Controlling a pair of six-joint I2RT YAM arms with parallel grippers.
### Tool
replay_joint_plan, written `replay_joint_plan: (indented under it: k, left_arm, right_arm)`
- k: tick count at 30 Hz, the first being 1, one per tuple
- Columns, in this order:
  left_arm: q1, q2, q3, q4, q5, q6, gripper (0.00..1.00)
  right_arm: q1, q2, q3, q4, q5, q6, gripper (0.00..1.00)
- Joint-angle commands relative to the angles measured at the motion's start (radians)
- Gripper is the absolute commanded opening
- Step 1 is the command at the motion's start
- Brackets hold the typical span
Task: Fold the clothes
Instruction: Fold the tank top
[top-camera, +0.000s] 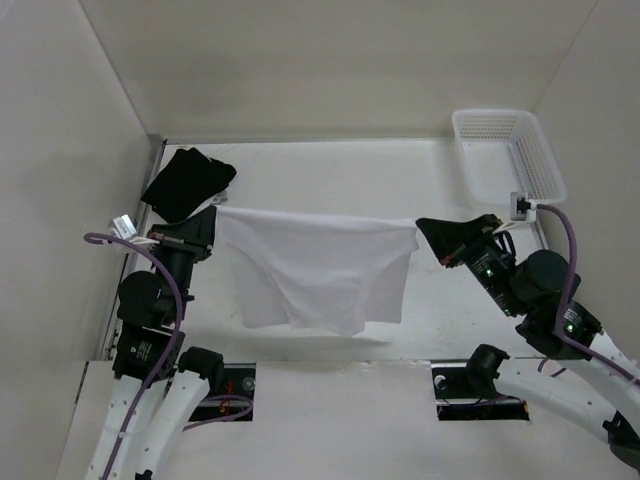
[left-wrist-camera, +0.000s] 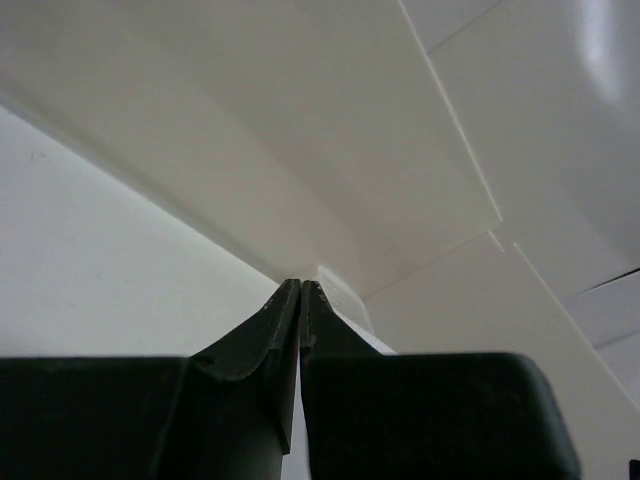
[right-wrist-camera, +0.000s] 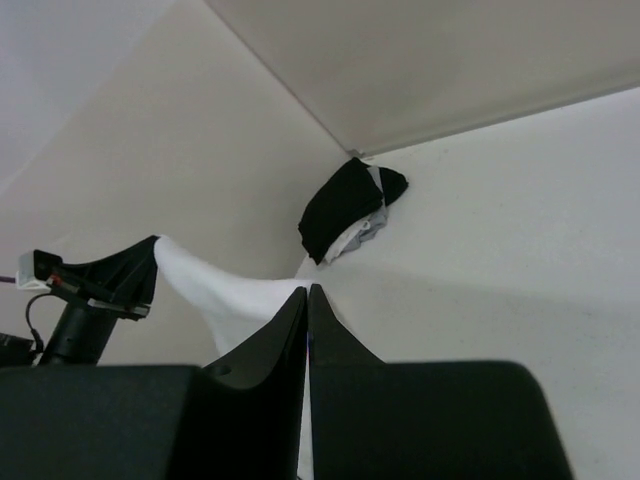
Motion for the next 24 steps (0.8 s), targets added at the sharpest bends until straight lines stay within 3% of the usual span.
replay_joint_plan:
  k: [1,6,10,16,20,24]
  left_arm:
    - [-0.004,0.042,-0.007,-0.079,-0.03,0.037,0.0]
    - [0.022,0.247,-0.123,0.062,-0.025,0.047,0.0]
    - [0.064,0.528,-0.159,0.267,-0.025,0.029,0.0]
    - [0.11,0.971,0.043,0.462,-0.005,-0.009,0.0]
    - [0.112,1.044,0.155,0.467,0.015,-0.005,0.0]
    - [0.099,0.97,0.073,0.475,0.013,0.009,0.0]
  right_arm:
    - [0.005,0.053,-0.003,-0.126,0.107,-0.04,0.05]
    - [-0.211,0.228,-0.096,0.053,-0.126,-0.029,0.06]
    - [-0.415,0.505,-0.103,0.251,-0.356,0.019,0.06]
    - [-0.553,0.955,0.119,0.398,-0.485,0.059,0.05]
    - [-0.606,1.043,0.212,0.398,-0.548,0.083,0.04]
    - [-0.604,0.966,0.108,0.42,-0.546,0.077,0.04]
